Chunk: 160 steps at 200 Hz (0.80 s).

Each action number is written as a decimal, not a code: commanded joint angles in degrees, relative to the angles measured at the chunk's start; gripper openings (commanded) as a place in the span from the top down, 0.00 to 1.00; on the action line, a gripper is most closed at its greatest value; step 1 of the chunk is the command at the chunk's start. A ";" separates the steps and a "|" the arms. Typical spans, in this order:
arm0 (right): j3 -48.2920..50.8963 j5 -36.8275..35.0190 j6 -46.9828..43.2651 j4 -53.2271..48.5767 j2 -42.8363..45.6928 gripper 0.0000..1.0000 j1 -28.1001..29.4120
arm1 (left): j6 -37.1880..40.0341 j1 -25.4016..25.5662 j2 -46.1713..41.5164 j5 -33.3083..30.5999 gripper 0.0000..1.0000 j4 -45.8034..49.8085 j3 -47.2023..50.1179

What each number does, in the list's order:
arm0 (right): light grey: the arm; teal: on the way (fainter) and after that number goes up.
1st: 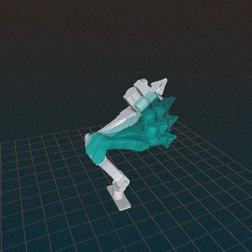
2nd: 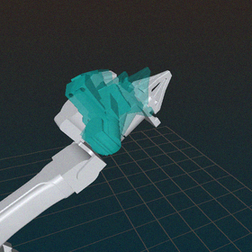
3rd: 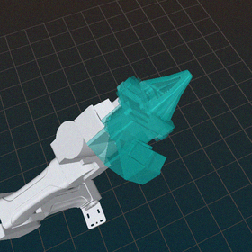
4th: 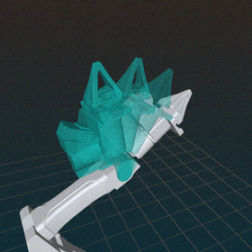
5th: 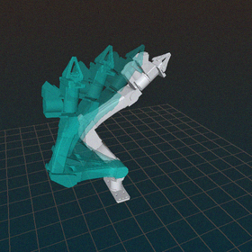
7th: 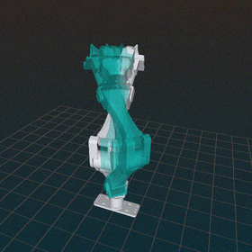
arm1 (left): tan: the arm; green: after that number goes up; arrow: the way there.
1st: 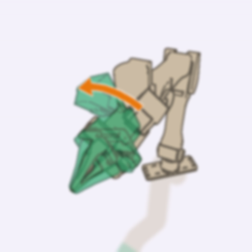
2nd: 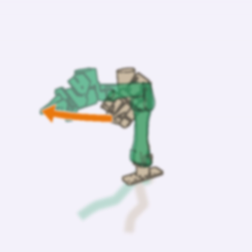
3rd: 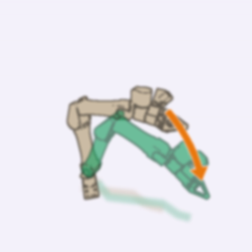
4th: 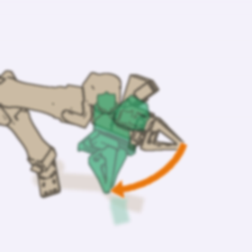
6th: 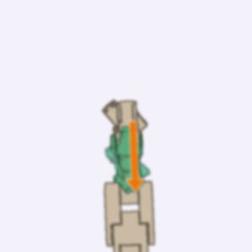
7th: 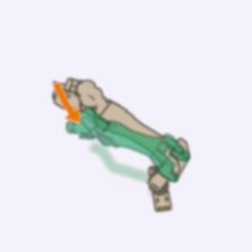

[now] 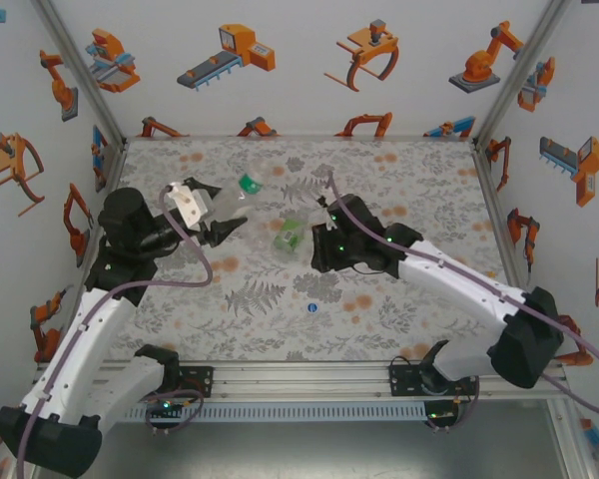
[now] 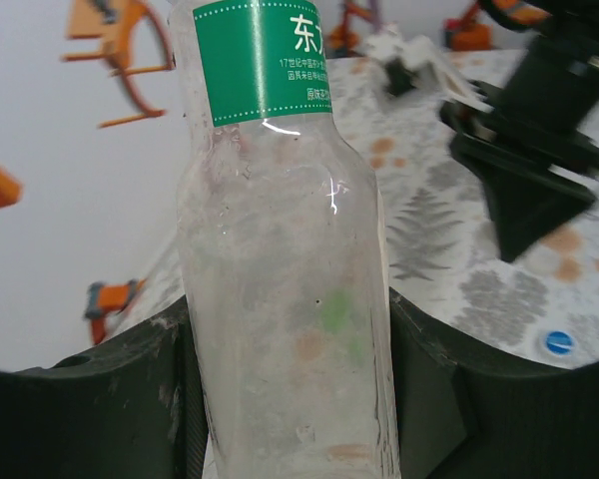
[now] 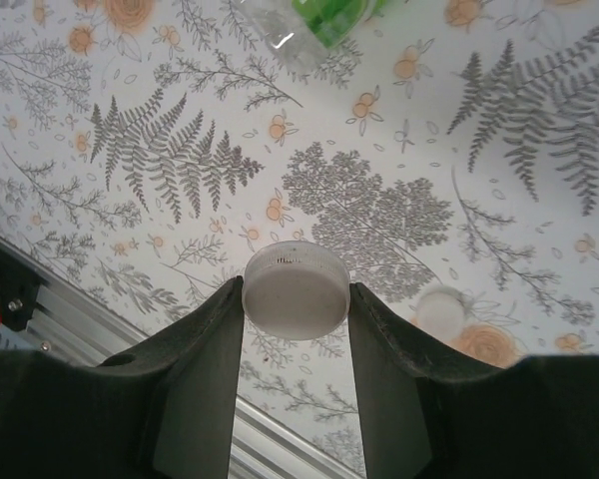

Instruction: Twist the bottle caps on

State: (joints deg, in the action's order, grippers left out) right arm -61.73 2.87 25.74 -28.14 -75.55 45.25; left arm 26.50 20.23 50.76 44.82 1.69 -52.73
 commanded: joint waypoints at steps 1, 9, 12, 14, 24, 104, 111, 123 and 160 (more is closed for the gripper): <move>1.76 2.63 -6.44 2.80 6.21 0.77 -1.74 | 9.39 3.43 1.18 8.35 1.00 10.80 -3.21; 2.17 3.53 -7.92 3.13 8.25 0.78 -2.40 | 11.66 4.61 1.64 8.31 1.00 13.99 -3.83; 2.15 3.69 -8.46 3.17 9.05 0.78 -2.59 | 12.39 4.91 1.91 8.30 1.00 14.86 -4.02; 2.15 3.67 -8.76 3.18 9.44 0.78 -2.73 | 12.91 5.17 2.04 8.30 1.00 15.43 -4.19; 2.23 3.21 -10.28 3.18 11.91 0.79 -3.18 | 15.53 6.24 2.76 8.29 1.00 18.46 -4.78; 9.19 18.99 -27.25 12.25 32.41 0.80 -3.76 | 26.57 14.97 5.62 2.02 1.00 29.48 -6.61; 9.32 20.19 -28.21 12.21 33.46 0.80 -3.77 | 26.78 15.32 5.41 1.98 1.00 29.51 -6.51; 8.94 22.90 -30.37 11.50 34.23 0.80 -3.77 | 26.96 15.84 5.27 2.05 1.00 29.50 -6.38; 10.82 31.21 -35.74 14.68 35.47 0.83 -3.77 | 28.66 18.33 5.34 1.29 1.00 30.95 -6.21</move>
State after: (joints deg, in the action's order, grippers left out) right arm -52.69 26.83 -4.43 -17.74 -40.64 41.65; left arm 51.99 37.06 56.73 46.04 30.37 -57.91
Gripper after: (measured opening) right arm 0.429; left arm 0.559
